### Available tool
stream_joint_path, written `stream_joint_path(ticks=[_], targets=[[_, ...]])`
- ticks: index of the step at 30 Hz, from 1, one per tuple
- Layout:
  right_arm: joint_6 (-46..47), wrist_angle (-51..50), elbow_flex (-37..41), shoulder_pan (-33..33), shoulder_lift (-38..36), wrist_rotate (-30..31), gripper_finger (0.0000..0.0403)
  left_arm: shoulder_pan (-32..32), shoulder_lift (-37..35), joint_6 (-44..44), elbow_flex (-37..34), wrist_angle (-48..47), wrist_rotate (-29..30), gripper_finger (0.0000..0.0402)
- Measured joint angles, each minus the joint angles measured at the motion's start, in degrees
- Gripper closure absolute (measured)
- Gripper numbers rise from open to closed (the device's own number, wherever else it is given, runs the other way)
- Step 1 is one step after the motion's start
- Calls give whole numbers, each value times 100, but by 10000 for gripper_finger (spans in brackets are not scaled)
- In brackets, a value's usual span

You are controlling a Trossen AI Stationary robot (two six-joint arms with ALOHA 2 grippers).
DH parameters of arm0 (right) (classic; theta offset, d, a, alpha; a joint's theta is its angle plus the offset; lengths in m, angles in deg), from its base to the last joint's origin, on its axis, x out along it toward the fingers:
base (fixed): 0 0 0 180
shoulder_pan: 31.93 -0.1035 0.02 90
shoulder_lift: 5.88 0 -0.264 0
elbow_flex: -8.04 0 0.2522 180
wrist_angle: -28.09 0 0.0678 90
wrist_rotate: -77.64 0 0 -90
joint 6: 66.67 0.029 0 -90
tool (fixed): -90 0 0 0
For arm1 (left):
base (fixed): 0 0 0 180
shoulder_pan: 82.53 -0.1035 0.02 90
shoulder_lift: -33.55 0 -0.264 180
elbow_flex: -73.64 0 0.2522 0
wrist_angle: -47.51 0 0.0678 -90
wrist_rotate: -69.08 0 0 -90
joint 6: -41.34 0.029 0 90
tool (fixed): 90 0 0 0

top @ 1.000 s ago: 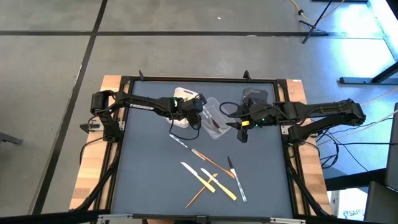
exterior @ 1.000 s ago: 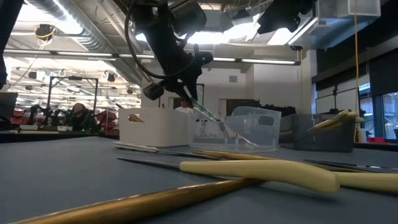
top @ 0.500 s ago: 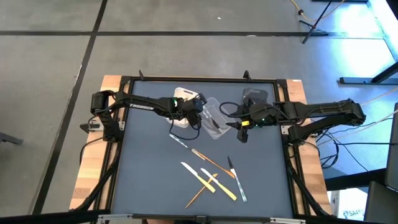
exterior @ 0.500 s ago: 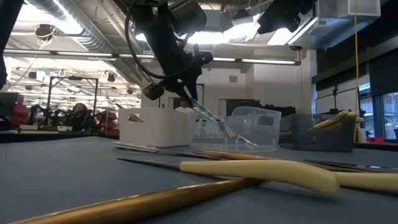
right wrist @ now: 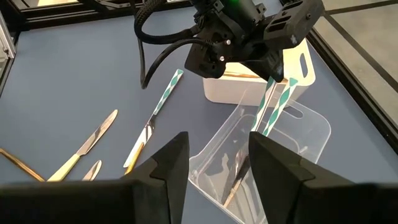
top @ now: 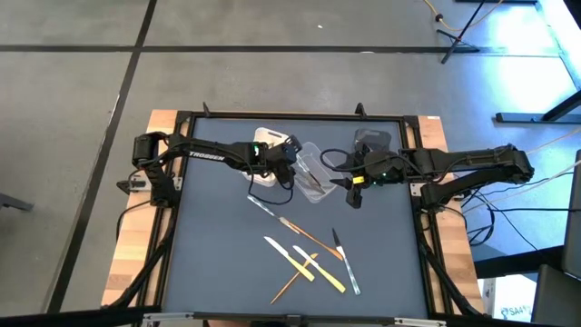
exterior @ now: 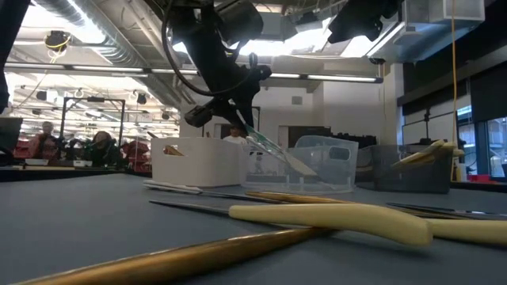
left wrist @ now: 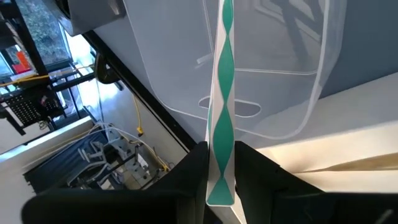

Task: Sort silverware by color (type)
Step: Put the green knife into the transparent bin, then put the yellow knife into the black bin

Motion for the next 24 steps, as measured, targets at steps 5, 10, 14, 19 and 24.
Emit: stream_joint_path(ticks=[5,10,14,19,24], targets=[[0,0,0,0,0,0,249,0,0,-9,0,0,-83,333],[0,-4,0,0,0,0,249,2,0,-95,0,23,-107,333],[0,-2,0,0,0,0,249,0,0,-97,0,48,-110,333],[0,7,0,0,0,0,249,0,0,-104,0,54,-118,332],[0,9,0,0,0,0,249,0,-2,-102,0,52,-302,320]])
